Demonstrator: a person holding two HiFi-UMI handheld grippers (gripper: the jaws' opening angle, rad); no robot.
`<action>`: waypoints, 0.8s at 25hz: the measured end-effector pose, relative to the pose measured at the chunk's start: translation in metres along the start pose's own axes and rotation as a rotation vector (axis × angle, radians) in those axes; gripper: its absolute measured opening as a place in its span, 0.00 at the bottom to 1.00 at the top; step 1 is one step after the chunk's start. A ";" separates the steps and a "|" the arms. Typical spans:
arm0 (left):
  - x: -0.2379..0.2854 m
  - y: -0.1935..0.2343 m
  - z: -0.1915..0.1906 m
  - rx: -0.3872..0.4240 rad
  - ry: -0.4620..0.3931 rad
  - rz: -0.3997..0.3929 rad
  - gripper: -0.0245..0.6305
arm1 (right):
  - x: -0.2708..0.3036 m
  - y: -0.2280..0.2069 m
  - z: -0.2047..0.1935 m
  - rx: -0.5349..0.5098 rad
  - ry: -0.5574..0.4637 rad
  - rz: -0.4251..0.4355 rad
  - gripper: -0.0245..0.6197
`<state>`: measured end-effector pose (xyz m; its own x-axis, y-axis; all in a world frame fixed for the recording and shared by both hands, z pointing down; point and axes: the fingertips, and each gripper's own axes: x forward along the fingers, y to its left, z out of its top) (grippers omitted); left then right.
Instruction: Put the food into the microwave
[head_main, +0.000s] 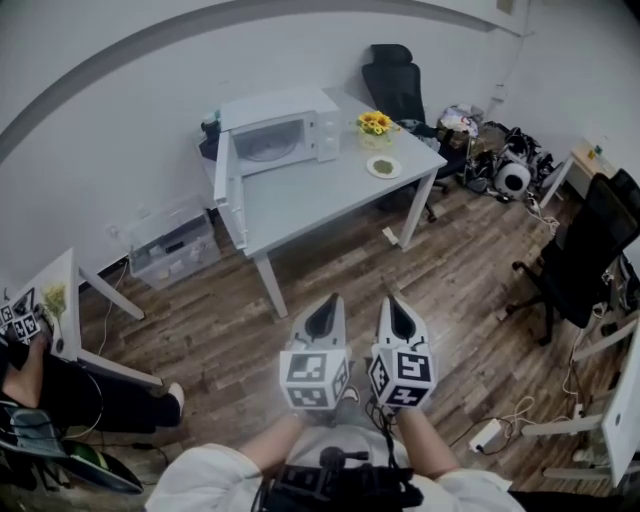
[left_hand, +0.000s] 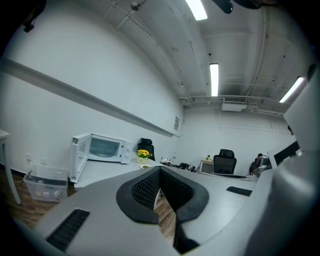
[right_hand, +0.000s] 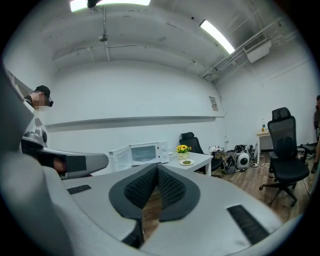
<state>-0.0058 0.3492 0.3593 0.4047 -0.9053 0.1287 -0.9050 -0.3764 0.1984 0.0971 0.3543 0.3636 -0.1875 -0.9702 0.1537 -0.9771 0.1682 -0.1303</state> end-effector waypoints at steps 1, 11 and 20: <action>0.008 -0.001 0.002 0.000 0.001 0.000 0.05 | 0.006 -0.005 0.002 -0.001 0.004 0.000 0.06; 0.079 -0.010 0.012 0.005 0.010 0.015 0.05 | 0.063 -0.046 0.018 -0.002 0.025 0.028 0.06; 0.129 -0.014 0.009 0.011 0.040 0.019 0.05 | 0.102 -0.075 0.015 0.022 0.049 0.036 0.06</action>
<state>0.0583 0.2356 0.3640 0.3920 -0.9040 0.1708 -0.9140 -0.3615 0.1844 0.1526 0.2396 0.3740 -0.2277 -0.9538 0.1962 -0.9673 0.1985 -0.1577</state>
